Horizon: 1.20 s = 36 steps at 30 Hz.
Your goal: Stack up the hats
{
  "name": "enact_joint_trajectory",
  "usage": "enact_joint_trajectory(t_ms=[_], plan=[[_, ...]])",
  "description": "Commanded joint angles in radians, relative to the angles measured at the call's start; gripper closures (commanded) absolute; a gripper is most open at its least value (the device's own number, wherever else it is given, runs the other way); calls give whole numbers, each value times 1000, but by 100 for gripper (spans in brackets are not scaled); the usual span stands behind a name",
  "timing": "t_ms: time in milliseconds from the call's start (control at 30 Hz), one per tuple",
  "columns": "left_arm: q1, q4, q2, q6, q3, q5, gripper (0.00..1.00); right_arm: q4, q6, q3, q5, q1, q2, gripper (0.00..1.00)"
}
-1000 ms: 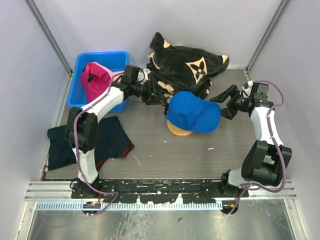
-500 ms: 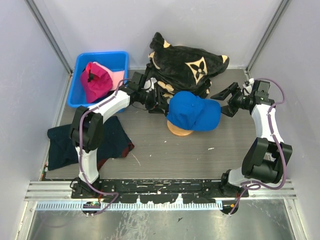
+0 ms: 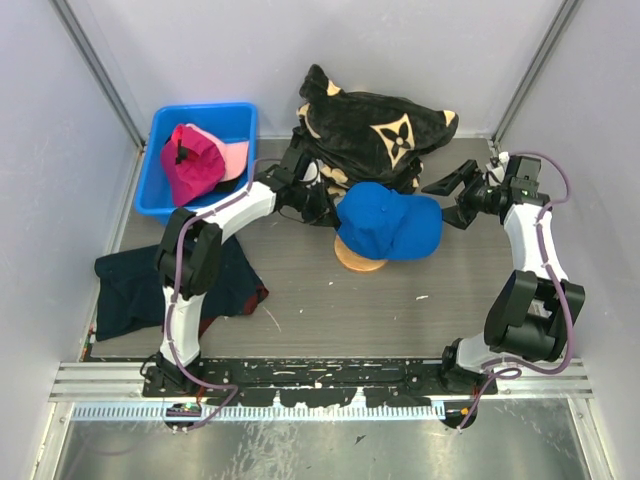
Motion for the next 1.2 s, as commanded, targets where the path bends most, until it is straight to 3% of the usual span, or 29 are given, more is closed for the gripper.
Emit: enact_joint_trajectory(t_ms=[0,400,633,1000,1167], plan=[[3,-2,-35,1,-36,-54,90,-4,-30,82,13,-19,24,18],[-2,-4,-113,-6,-162,-71,92,-107,-156,253,170,-48,169,12],[-16,-65,-119,-16,-127,-81,89,-101,-155,326,157,-49,198,10],[-17,-103,-154,-10,-209,-140,91,-113,-151,447,110,14,242,11],[-7,-111,-221,-22,-227,-190,79,-136,-166,519,131,61,248,11]])
